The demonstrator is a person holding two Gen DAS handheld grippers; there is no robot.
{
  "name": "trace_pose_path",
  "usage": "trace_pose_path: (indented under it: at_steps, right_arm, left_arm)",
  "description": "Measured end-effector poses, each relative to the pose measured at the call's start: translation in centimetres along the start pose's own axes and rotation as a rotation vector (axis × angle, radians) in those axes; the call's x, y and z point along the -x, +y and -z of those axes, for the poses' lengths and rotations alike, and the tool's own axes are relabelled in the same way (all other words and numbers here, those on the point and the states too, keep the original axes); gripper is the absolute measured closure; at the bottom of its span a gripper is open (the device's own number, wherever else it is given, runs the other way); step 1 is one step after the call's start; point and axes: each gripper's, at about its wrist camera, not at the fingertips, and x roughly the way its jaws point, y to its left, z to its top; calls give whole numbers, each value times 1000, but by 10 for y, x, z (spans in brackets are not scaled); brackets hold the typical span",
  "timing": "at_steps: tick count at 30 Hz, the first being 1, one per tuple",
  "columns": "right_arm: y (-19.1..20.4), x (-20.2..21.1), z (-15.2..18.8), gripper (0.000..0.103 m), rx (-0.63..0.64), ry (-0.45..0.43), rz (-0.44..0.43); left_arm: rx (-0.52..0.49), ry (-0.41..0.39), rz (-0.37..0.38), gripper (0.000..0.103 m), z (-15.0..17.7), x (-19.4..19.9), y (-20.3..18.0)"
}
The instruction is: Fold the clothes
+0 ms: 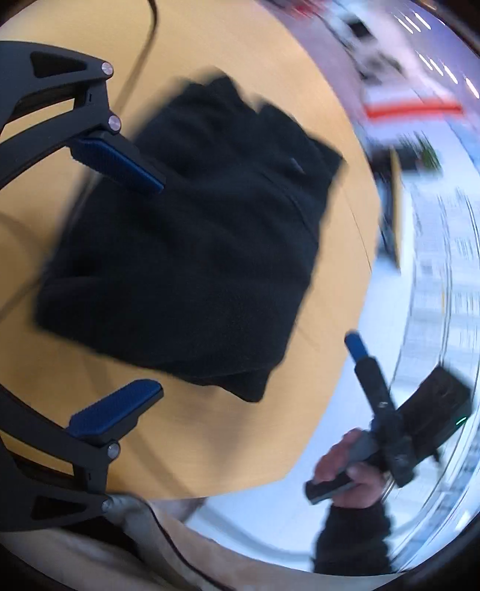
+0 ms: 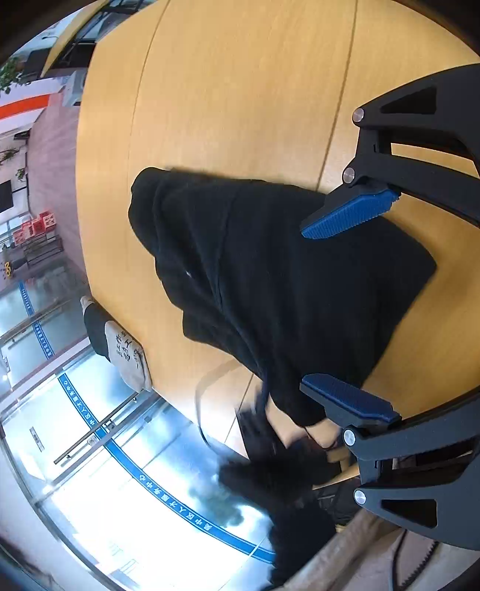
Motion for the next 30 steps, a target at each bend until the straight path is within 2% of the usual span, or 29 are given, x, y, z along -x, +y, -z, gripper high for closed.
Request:
trace_pose_path:
  at_steps: [3, 5, 7, 10, 12, 14, 16, 18, 19, 21, 24, 30]
  right_arm:
    - [-13, -9, 0, 26, 23, 11, -11]
    - [-15, -20, 0, 26, 37, 30, -5]
    - [-12, -38, 0, 25, 40, 45, -2]
    - [-22, -65, -6, 24, 49, 76, 7]
    - [-34, -78, -9, 23, 39, 102, 18]
    - [-49, -90, -12, 22, 9, 123, 16]
    - [-63, -99, -14, 22, -19, 152, 24]
    - [-76, -107, -15, 22, -34, 187, 38]
    - [-80, -110, -14, 19, -41, 201, 36]
    - [-87, -114, -14, 16, -63, 226, 14]
    - [-92, -119, -15, 14, -79, 255, -24]
    - [-108, -155, -29, 5, -111, 339, -164]
  left_arm:
    - [233, 90, -83, 1, 38, 39, 3]
    - [391, 177, -150, 1, 76, 64, -3]
    - [512, 216, -193, 1, 112, 91, -12]
    - [647, 229, -236, 1, 132, 115, -31]
    - [686, 209, -253, 1, 127, 121, -39]
    - [710, 145, -248, 1, 112, 120, -34]
    - [747, 57, -218, 1, 97, 112, -18]
    - [802, -45, -147, 1, 77, 93, 7]
    - [829, -66, -117, 1, 67, 81, 19]
    - [913, -64, -42, 1, 57, 48, 44]
    - [1038, 9, 70, 1, 50, 0, 71]
    - [1126, -1, 257, 0, 41, -46, 88]
